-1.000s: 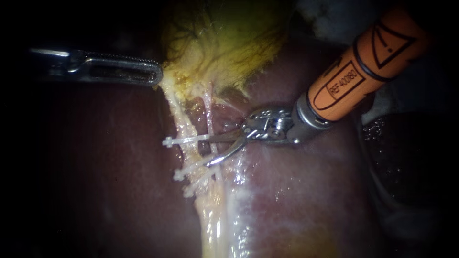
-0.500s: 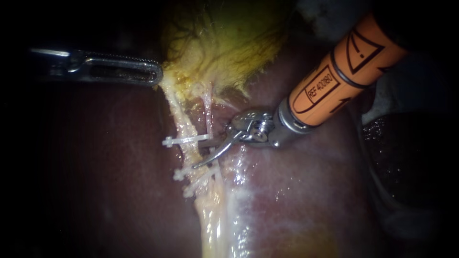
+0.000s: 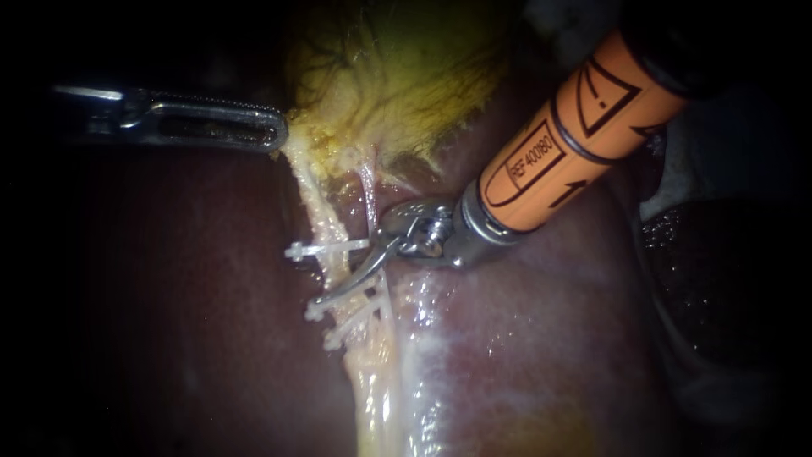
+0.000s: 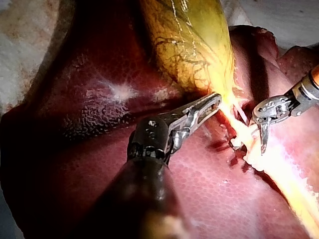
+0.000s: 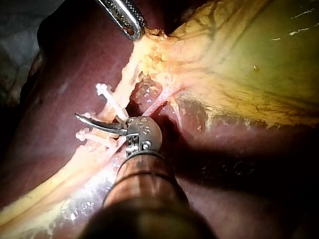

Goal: Go to the cutting position left tube

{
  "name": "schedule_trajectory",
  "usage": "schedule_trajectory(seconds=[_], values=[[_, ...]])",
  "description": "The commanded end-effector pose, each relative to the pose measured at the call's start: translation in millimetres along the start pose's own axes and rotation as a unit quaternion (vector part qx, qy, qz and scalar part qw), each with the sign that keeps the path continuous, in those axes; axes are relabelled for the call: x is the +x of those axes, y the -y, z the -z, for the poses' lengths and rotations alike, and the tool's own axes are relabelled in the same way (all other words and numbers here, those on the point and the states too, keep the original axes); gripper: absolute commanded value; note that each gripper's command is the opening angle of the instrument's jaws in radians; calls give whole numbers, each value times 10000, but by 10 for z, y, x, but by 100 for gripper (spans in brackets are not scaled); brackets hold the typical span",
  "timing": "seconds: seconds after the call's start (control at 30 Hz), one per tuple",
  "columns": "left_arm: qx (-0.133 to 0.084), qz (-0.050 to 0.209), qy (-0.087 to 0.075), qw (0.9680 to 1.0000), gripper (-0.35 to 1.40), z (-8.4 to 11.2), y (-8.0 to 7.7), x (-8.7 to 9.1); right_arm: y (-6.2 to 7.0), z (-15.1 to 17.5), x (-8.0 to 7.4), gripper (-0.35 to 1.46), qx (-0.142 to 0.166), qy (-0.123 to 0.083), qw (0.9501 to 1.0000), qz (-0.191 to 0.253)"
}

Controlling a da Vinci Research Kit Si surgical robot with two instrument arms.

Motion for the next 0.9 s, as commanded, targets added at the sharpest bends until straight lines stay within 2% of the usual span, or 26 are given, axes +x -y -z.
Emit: schedule_trajectory(seconds=[0.03, 0.1, 0.33, 0.4, 0.53, 0.67, 0.77, 0.9], values=[[1, 0, 0, 10000, -35, 0, 0, 0, 0, -2, 1, 122, 27, -22, 10000, 10], [1, 0, 0, 10000, -35, 0, 0, 0, -1, -6, 3, 119, 54, -56, 10000, 13], [3, -1, 0, 10000, -35, 0, -1, 0, -5, -17, 10, 109, -76, -181, 9972, 724], [3, -1, 0, 10000, -35, 0, -1, 0, -8, -21, 12, 109, -115, -251, 9950, 962], [2, 0, 0, 10000, -35, 0, -1, 0, -15, -30, 15, 109, -237, -410, 9867, 1557], [2, 0, 0, 10000, -35, 0, -1, 0, -24, -43, 11, 109, -395, -535, 9773, 2013], [3, 0, 0, 10000, -35, 0, -1, 0, -28, -49, 6, 109, -519, -678, 9750, 2052], [4, 1, -1, 10000, -35, 0, -1, -1, -24, -52, 7, 109, -567, -802, 9728, 2098]])
